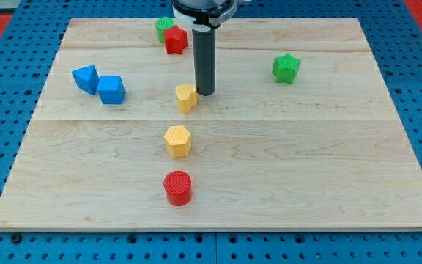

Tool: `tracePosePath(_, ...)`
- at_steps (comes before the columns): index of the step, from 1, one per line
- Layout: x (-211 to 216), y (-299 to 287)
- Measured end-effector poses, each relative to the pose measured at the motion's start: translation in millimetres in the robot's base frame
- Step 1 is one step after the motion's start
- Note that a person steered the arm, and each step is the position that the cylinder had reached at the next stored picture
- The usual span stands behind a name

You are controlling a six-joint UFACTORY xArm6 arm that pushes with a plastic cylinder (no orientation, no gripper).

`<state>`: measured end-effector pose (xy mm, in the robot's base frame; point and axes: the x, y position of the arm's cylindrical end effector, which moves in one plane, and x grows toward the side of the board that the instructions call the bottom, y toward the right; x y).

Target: Move the green star above the yellow heart

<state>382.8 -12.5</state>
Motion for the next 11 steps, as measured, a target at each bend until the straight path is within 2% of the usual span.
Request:
tracePosePath(1,2.8,3.8)
tracePosePath(3,-1.0,138.1)
tracePosePath(4,-23.4,189.2)
tracePosePath(5,-55.5,181.1)
tracePosePath(6,-60.0,93.0)
tracePosePath(7,-60.1,40.0)
tracePosePath(8,-60.1,29.2)
tracePosePath(10,-36.0,76.0)
tracePosePath(11,-36.0,40.5)
